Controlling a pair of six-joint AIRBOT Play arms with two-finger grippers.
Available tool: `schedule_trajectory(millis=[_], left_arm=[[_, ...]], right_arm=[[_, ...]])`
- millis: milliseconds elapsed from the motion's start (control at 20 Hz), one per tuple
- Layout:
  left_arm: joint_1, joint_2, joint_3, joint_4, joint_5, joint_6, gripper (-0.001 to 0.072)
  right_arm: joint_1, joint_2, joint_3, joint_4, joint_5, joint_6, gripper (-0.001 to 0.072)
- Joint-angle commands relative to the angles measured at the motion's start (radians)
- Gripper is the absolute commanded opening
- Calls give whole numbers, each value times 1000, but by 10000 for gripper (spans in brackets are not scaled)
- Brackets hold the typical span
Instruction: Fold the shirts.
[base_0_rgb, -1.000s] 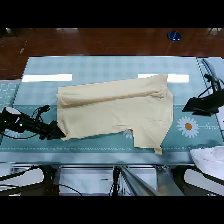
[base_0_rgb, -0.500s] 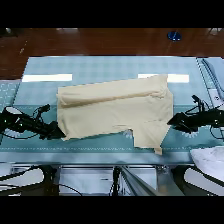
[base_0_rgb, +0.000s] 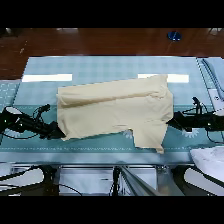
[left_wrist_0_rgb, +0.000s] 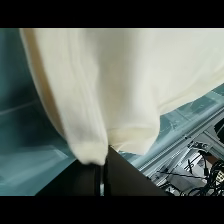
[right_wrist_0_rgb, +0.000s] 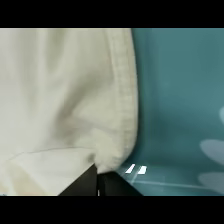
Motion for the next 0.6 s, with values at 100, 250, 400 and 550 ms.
schedule_trajectory(millis=[100,250,400,550], left_arm=[[54,50,65,-185,-113,136,29],[115,180,149,-460,-100,136,29],[98,223,212,-483,-6,80,29],[51,191,224,-483,114,62,29]], right_arm=[[-1,171,120,172,84,-78,23],[0,252,261,262,28,-56,22],[77,185,358,237,-88,-48,22],[204,28,428,230,-220,-49,22]])
